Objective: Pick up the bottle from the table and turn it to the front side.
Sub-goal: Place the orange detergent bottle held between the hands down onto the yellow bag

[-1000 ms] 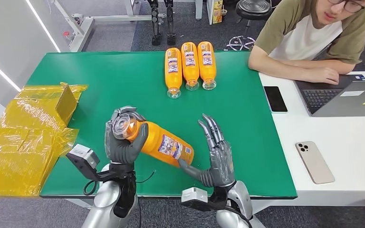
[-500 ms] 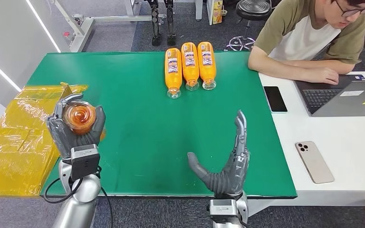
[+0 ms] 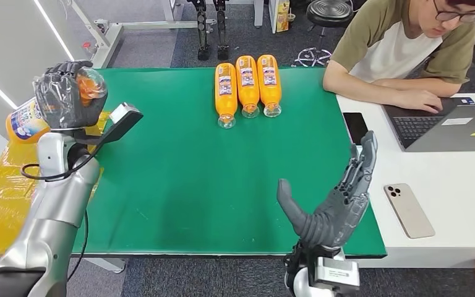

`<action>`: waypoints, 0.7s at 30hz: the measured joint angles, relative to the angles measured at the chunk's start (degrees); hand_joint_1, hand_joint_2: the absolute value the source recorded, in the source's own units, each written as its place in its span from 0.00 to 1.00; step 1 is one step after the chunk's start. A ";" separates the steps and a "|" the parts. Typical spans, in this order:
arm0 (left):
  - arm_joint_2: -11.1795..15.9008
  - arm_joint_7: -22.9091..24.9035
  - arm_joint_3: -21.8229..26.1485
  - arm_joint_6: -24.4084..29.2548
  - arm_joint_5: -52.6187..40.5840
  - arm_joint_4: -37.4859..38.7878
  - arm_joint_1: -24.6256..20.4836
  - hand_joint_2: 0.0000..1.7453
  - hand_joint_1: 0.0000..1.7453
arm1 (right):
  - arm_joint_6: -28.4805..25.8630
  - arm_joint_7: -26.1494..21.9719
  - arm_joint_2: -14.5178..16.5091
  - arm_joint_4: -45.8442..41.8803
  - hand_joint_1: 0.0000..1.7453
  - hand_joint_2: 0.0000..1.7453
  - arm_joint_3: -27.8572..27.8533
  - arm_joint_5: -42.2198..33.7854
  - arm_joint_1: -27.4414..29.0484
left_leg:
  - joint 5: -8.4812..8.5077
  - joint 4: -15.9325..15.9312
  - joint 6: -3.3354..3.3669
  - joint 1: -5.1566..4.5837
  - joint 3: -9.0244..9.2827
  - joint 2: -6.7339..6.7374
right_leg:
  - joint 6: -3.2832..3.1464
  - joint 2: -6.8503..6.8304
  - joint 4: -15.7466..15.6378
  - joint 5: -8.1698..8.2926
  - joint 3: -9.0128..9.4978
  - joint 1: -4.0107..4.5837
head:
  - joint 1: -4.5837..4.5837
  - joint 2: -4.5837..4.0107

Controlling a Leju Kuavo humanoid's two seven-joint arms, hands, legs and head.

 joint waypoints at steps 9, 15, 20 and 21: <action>2.29 9.35 -5.95 -5.83 -8.41 12.79 -2.75 1.00 1.00 | 0.02 0.00 0.14 -3.48 0.00 1.00 -0.87 1.40 2.86 | -0.03 -0.05 -0.02 0.00 -0.04 0.07 | 0.00 0.10 -0.01 -0.02 -0.07 -0.01 | 0.00 -0.01; 3.91 11.83 -9.06 -6.76 -9.27 16.09 -0.22 1.00 1.00 | 0.02 0.00 0.14 -4.18 0.00 1.00 -1.42 1.08 4.47 | -0.03 -0.07 -0.02 0.01 -0.05 0.11 | -0.01 0.12 0.00 -0.03 -0.09 -0.01 | -0.01 0.00; 5.09 9.28 -10.81 -8.57 -9.18 17.57 2.36 1.00 1.00 | 0.02 0.00 0.10 -4.21 0.00 1.00 -1.52 0.57 4.76 | -0.03 -0.08 -0.02 0.01 -0.06 0.12 | -0.01 0.12 0.00 -0.03 -0.10 -0.01 | 0.00 0.00; 5.27 8.62 -11.03 -8.96 -9.12 17.73 2.82 1.00 1.00 | 0.02 0.00 0.10 -4.21 0.00 1.00 -1.52 0.46 4.75 | -0.03 -0.08 -0.02 0.01 -0.06 0.11 | -0.01 0.12 -0.01 -0.03 -0.09 -0.01 | 0.00 0.00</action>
